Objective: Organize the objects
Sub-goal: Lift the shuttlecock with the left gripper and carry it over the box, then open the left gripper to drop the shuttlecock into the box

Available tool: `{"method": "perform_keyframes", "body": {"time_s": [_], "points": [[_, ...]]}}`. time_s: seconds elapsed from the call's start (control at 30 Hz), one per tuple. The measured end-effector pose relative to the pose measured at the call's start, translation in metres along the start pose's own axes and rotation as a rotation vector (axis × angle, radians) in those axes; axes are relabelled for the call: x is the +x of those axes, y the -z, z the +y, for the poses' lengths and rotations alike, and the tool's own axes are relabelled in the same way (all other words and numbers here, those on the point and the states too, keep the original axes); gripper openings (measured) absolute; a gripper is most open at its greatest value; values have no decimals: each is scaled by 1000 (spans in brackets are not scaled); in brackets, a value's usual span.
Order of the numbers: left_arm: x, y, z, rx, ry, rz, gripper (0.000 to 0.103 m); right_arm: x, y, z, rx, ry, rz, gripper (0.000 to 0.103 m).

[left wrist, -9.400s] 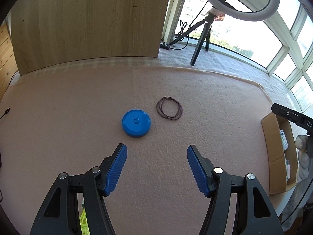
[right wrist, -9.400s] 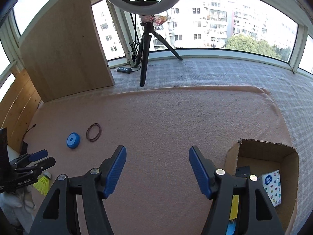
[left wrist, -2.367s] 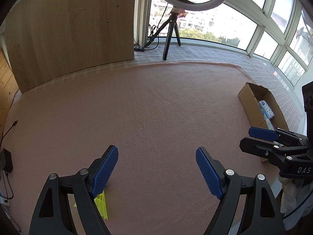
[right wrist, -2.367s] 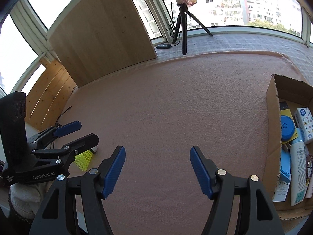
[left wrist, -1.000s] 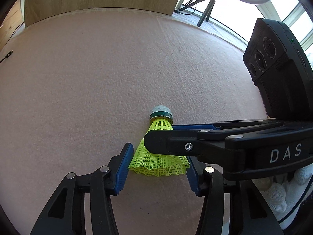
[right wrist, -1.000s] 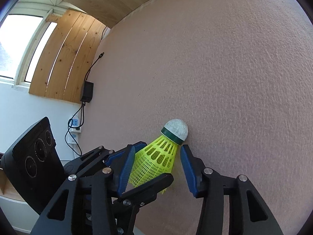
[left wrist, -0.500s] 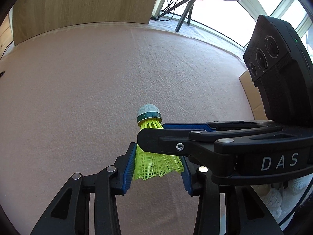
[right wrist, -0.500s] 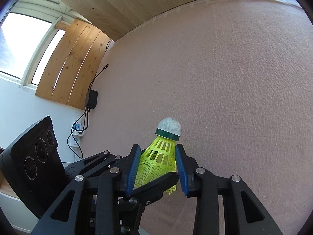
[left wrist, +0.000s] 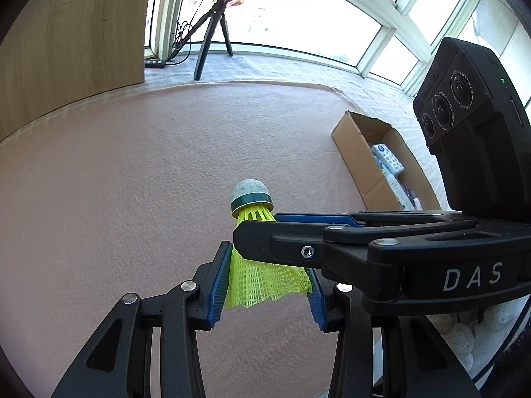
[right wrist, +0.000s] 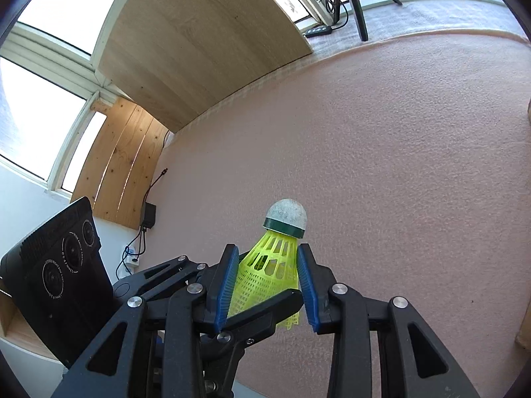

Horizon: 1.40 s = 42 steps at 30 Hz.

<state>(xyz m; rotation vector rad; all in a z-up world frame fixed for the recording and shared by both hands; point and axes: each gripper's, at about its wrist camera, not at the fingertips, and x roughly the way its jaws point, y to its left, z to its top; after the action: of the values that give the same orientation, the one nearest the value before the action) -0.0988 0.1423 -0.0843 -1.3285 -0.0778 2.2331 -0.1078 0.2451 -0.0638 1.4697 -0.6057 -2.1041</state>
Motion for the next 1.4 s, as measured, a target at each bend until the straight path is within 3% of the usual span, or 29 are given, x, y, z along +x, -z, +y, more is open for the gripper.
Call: {"method": "perform_keyframes", "body": {"time_s": [0.5, 1.17, 1.2, 1.27, 1.3, 1.33, 1.4], "points": [[67, -63, -141, 152, 98, -1, 44, -120, -6, -102, 75, 87, -165, 33], [129, -101, -241, 272, 145, 24, 45, -190, -4, -177, 127, 174, -243, 33], [130, -102, -244, 280, 132, 17, 49, -192, -5, -179, 122, 181, -245, 34], [130, -104, -247, 289, 99, 2, 68, -199, -5, -182, 116, 227, -268, 44], [129, -105, -248, 288, 91, -10, 79, -202, -6, -183, 107, 253, -276, 58], [128, -106, -248, 285, 86, -22, 82, -205, -6, -184, 101, 280, -287, 66], [128, -107, -246, 282, 77, -23, 83, -211, -5, -187, 104, 303, -309, 67]]}}
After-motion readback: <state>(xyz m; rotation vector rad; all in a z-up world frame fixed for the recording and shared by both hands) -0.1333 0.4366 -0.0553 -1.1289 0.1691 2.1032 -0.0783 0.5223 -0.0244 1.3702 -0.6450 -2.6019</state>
